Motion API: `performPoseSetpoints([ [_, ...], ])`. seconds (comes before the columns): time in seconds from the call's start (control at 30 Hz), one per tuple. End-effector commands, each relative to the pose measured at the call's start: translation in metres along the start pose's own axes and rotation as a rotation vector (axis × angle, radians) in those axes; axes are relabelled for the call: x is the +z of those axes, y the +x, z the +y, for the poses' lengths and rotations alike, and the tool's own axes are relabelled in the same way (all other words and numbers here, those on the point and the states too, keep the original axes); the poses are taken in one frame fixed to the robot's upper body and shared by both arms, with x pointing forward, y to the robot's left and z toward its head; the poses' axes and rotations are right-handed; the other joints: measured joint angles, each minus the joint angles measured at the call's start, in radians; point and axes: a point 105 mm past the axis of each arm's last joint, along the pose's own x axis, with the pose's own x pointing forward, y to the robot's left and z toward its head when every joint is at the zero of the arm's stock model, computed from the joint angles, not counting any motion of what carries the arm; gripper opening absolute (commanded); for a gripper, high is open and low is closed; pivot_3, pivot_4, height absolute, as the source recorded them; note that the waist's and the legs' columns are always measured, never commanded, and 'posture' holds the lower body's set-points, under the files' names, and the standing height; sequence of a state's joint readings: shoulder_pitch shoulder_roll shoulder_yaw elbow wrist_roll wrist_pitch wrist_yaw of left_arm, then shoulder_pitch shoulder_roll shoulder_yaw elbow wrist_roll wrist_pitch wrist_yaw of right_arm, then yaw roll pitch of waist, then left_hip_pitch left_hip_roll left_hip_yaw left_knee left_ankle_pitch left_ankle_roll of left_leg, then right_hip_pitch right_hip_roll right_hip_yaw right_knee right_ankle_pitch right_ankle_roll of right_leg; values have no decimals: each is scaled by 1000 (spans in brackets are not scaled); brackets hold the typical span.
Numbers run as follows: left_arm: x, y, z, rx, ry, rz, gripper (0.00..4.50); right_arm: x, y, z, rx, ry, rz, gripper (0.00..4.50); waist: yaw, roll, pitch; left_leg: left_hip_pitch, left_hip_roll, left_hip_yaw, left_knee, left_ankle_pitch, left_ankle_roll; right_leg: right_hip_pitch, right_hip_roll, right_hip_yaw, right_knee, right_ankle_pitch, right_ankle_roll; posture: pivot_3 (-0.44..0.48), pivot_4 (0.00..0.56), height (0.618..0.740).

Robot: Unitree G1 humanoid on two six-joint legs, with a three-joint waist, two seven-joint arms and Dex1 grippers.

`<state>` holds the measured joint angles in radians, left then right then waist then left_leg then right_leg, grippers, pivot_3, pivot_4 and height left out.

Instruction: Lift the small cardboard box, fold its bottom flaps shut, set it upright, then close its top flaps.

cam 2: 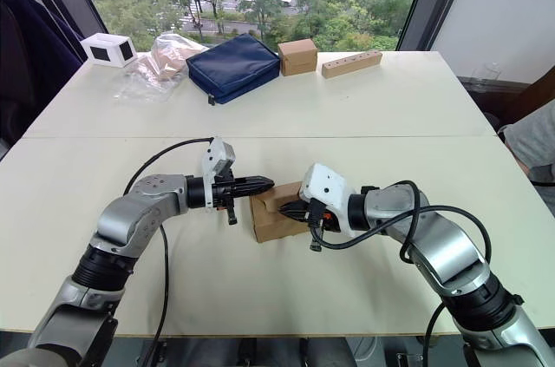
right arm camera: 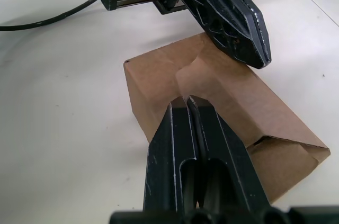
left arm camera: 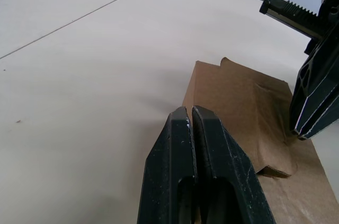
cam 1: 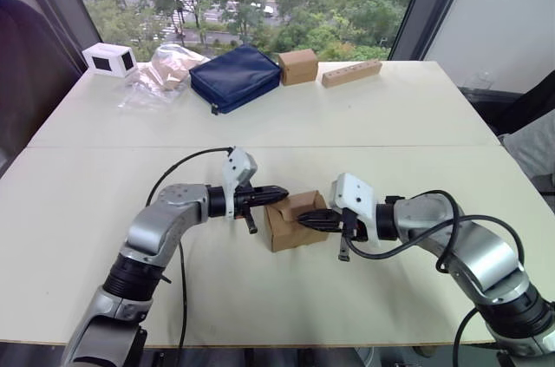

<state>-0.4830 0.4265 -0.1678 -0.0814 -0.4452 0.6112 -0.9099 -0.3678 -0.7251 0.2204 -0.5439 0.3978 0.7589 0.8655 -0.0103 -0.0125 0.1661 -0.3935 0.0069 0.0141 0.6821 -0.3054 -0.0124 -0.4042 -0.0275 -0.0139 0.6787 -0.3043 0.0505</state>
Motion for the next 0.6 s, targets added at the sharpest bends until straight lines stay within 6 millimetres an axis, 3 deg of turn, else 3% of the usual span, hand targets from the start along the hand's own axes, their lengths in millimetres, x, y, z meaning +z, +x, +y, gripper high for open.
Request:
performPoseSetpoints([
  [0.03, 10, -2, -2, -3, -3, -46, 98, 3, 0, 1, -7, -42, -1, 0, 0, 0, 0, 0, 0, 0, 0, 0, 0, 0, 0, 0, 0, 0, 0, 0, 150, 740],
  [0.6, 15, -1, -7, -11, -18, -41, 98, -5, 7, -11, -62, -98, 38, 0, 0, 0, 0, 0, 0, 0, 0, 0, 0, 0, 0, 0, 0, 0, 0, 0, 150, 740],
])
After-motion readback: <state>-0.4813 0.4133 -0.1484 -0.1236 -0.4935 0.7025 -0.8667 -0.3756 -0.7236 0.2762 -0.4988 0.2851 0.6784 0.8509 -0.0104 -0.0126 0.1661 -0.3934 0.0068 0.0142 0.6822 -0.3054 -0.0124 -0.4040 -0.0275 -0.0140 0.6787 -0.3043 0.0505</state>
